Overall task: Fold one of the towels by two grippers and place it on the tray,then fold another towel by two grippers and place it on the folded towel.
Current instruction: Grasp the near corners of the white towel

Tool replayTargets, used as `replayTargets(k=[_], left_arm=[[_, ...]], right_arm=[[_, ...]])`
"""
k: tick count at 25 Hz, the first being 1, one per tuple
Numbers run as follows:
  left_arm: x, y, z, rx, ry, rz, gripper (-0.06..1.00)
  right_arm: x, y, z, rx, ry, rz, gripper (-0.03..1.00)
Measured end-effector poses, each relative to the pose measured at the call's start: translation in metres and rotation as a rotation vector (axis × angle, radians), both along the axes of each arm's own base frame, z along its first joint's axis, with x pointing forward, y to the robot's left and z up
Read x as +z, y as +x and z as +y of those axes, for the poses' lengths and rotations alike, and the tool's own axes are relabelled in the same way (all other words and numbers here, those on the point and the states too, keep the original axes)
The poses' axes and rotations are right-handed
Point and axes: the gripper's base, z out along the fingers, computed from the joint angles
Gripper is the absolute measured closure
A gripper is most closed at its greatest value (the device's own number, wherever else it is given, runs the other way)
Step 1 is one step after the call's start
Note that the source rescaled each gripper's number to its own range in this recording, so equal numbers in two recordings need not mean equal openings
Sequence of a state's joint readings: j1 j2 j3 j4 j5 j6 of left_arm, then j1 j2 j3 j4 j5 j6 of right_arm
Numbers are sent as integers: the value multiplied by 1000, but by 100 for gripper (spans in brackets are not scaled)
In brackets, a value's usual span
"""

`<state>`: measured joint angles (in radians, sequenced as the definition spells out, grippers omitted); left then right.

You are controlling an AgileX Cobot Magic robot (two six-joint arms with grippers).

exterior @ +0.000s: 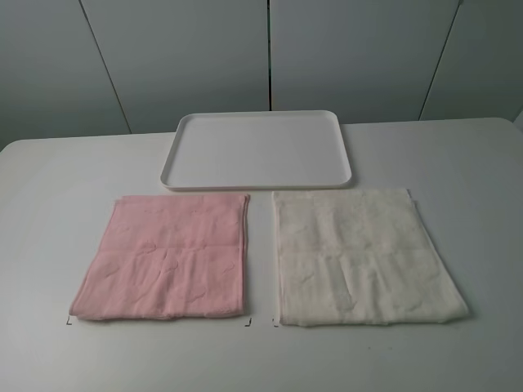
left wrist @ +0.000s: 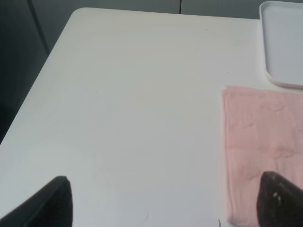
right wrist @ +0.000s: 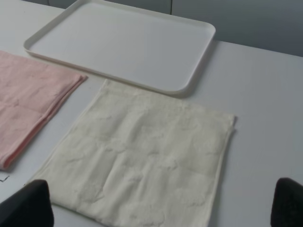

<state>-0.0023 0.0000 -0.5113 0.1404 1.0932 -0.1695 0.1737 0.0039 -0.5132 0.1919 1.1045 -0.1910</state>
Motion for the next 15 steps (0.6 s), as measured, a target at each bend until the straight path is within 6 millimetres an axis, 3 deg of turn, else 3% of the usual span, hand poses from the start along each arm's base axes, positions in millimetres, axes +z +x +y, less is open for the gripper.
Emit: replayTargets(k=[15], left_arm=[[0, 0, 0, 0, 0, 0, -6]], right_arm=[[0, 0, 0, 0, 0, 0, -3]])
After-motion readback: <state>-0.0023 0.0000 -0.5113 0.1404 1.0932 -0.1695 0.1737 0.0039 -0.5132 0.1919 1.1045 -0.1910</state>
